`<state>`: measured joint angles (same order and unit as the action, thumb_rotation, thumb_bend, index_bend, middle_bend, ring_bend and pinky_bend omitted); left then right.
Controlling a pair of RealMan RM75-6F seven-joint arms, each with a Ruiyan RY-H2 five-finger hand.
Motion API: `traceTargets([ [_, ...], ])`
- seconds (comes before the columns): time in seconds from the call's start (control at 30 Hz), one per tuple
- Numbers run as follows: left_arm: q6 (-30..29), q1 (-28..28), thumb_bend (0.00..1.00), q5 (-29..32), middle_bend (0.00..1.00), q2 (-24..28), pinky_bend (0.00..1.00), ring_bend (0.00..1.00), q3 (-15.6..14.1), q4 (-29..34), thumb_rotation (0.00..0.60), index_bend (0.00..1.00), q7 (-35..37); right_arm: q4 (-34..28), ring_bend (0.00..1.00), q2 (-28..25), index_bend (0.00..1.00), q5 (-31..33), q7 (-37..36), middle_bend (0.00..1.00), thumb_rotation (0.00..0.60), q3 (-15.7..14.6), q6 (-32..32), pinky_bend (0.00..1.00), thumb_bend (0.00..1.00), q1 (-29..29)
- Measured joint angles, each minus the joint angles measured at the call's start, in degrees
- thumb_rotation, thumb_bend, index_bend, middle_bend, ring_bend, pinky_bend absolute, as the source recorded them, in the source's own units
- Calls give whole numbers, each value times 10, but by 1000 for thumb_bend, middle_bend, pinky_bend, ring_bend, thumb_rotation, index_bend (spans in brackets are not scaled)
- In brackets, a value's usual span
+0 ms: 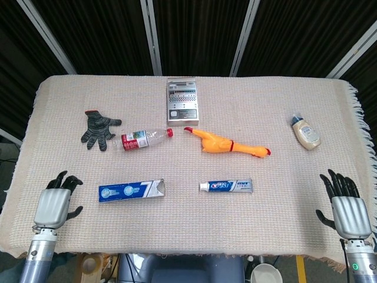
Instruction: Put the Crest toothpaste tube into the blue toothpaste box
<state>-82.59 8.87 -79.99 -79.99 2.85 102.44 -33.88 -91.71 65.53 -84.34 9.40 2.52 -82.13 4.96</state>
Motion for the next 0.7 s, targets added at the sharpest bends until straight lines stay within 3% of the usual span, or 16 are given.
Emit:
traceTargets([
  [0.33,1,9,189,-6,266,-26,269,128,0,-26,600,328,-11,8,80,8,109,-2,-2,43,600,0,2,99,238,2],
  [0.7,32,35,186,27,268,-81,269,128,18,-61,600,327,-23,5,81,8,109,3,14,43,600,0,13,99,238,7],
])
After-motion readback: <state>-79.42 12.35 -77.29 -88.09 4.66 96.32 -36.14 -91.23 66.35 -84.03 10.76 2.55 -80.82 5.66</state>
